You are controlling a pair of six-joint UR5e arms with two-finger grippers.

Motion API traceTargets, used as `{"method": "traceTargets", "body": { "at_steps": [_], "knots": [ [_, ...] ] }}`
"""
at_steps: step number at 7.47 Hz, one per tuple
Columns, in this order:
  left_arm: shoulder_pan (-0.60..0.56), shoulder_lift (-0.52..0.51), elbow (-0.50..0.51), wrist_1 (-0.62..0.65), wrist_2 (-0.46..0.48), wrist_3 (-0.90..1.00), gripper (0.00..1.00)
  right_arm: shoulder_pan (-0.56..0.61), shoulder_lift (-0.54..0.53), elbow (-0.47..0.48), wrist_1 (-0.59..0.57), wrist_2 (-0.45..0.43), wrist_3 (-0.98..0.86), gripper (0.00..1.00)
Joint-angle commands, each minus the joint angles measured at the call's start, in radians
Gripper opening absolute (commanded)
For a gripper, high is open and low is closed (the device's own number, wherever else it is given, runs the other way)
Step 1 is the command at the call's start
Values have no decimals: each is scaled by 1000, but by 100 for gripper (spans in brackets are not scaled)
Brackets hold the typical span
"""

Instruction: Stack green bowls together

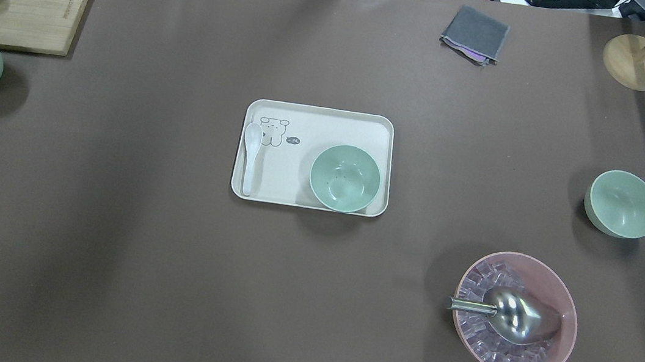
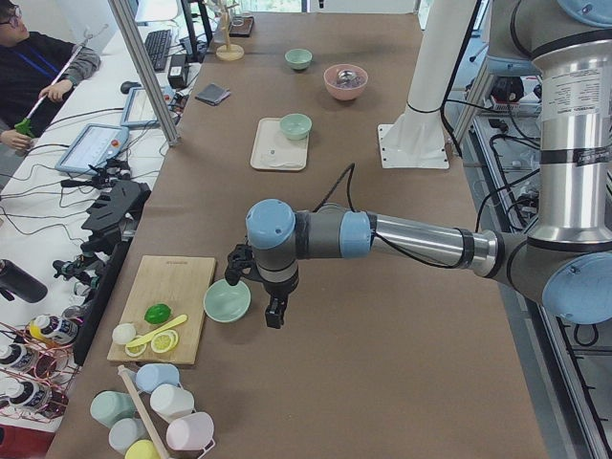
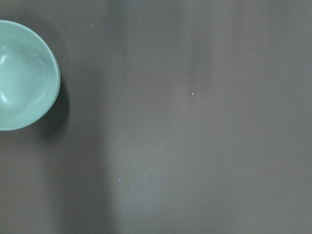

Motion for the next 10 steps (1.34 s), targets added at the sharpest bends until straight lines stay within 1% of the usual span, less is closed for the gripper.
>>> {"method": "traceTargets", "body": {
  "at_steps": [1,3,5,6,8,10],
  "knots": [
    [3,-2,0,-3,0,0,99,0,0,0,0,0,0,100],
    [3,-4,0,-6,-2,-5,99,0,0,2,-1,2,-3,100],
    [5,1,3,-61,0,-8,99,0,5,10,0,0,-6,100],
    [5,-1,3,-97,0,-9,99,0,9,8,14,2,-5,100],
    [5,1,11,-223,0,-8,99,-3,12,10,18,5,-3,100],
    [5,3,8,-263,-2,-2,99,-3,31,10,18,16,-2,100]
  ]
}}
